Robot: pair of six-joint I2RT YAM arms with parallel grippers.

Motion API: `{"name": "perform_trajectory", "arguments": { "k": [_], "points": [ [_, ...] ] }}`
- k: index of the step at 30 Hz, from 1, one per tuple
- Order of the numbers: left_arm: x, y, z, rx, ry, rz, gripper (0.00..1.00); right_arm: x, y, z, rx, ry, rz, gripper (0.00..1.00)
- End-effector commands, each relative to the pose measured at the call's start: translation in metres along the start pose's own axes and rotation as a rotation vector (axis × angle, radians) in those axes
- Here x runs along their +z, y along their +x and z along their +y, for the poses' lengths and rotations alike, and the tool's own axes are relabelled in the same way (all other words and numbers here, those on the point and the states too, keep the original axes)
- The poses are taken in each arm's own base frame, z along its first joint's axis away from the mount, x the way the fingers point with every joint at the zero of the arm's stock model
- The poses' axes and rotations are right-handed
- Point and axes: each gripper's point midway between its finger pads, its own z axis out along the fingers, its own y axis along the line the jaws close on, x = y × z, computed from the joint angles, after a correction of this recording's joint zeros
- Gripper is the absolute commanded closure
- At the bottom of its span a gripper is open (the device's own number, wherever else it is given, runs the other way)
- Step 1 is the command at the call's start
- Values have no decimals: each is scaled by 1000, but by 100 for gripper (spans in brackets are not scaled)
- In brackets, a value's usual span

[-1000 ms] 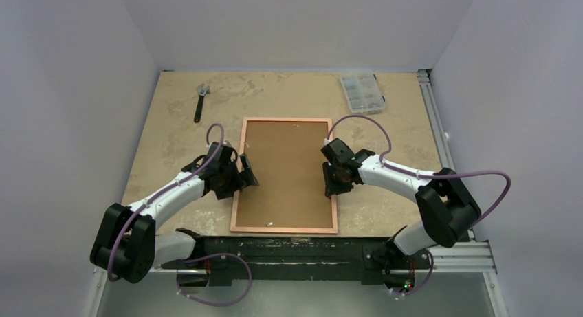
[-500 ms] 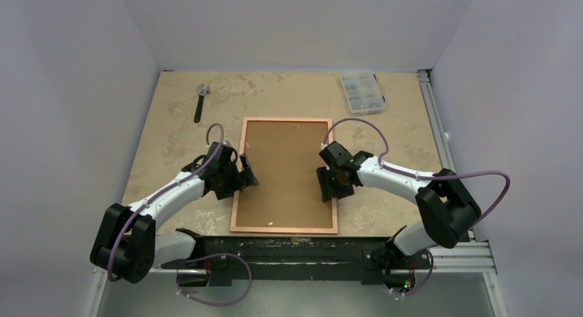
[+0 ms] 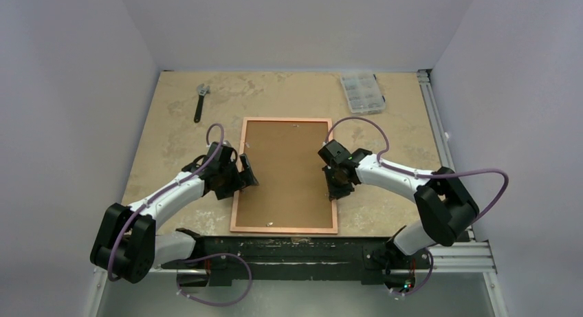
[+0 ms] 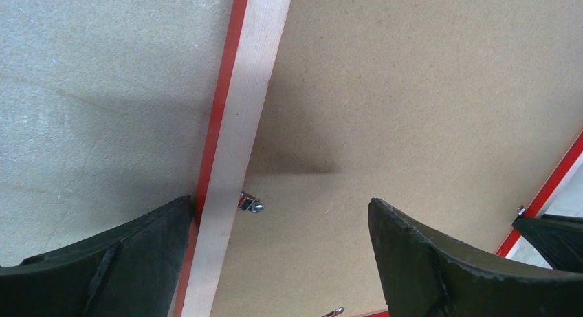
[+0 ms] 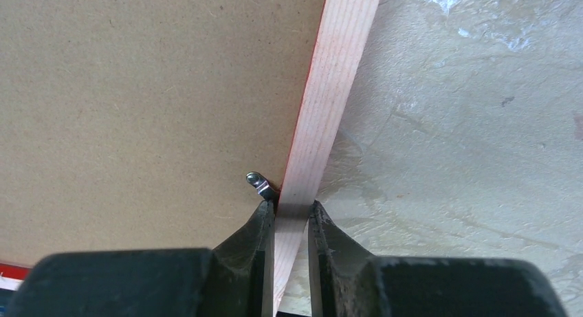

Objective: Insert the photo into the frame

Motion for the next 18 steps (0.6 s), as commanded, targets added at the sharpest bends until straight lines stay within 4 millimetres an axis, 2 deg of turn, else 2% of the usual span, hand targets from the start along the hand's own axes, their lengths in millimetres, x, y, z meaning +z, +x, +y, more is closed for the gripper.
{"name": "perform_trajectory", "arguments": {
  "k": [1, 6, 9, 11, 13, 18],
  "points": [
    [9, 5, 10, 18, -33, 20, 5, 12, -16, -4, -25, 52, -57, 100],
    [9, 6, 11, 18, -32, 20, 5, 7, -20, -1, -17, 31, -86, 99],
    [9, 5, 9, 20, -24, 20, 5, 5, -25, 2, -3, 13, -112, 83],
    [9, 5, 9, 24, -19, 20, 5, 3, -30, 4, 8, 2, -130, 78],
    [10, 5, 9, 25, -18, 20, 6, 4, -35, 4, 21, 2, -143, 78],
    [10, 6, 9, 25, -7, 21, 8, 10, -44, 1, 49, -3, -136, 89]
  ]
}}
